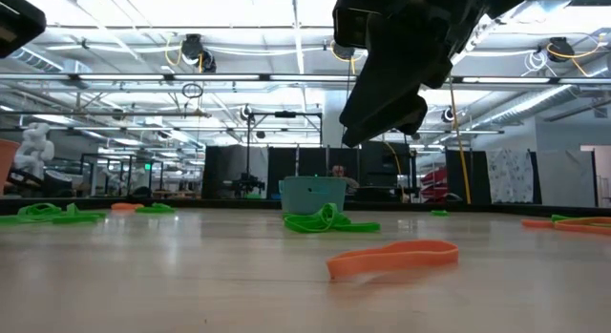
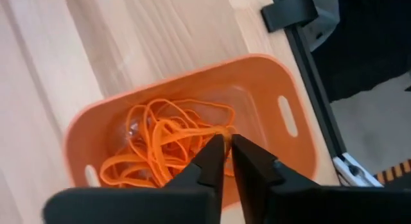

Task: Sort rubber bands into baskets
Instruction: Put the orange rubber band into the orange bin

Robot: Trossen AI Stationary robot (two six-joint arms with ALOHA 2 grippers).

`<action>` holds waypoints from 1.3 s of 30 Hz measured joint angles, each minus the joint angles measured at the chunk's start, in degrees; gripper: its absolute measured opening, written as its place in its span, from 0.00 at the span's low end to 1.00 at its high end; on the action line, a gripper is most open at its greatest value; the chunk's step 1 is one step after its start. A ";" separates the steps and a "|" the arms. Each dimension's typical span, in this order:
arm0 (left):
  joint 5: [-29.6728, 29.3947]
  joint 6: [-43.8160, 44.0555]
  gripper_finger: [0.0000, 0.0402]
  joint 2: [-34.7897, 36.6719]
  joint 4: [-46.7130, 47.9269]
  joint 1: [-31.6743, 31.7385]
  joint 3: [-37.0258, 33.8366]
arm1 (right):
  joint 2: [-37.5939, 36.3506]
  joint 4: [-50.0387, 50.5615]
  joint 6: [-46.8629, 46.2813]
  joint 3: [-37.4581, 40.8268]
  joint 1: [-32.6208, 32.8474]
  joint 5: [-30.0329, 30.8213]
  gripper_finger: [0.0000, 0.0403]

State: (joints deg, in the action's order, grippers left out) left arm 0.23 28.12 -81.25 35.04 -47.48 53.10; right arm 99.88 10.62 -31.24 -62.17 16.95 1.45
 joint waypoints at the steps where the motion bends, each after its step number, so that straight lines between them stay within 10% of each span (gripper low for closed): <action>1: -0.45 0.14 0.11 0.00 -0.02 0.01 0.00 | 0.00 0.04 0.04 0.00 0.00 0.00 0.37; 15: 6.76 -3.48 0.34 0.01 3.62 6.51 3.02 | -4.19 10.67 -2.01 -0.22 -0.11 -1.76 0.37; 25: -8.21 -32.80 0.34 0.09 -14.61 16.67 2.69 | -11.31 49.73 -22.29 -1.01 1.24 4.56 0.37; 39: 9.10 -40.46 0.34 -1.49 -39.01 31.28 -2.89 | -11.04 51.05 -22.28 13.65 -4.37 4.02 0.37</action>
State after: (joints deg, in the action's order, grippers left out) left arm 9.33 -12.34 -82.74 -3.97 -16.21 50.22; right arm 88.84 61.67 -53.53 -48.53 12.58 5.48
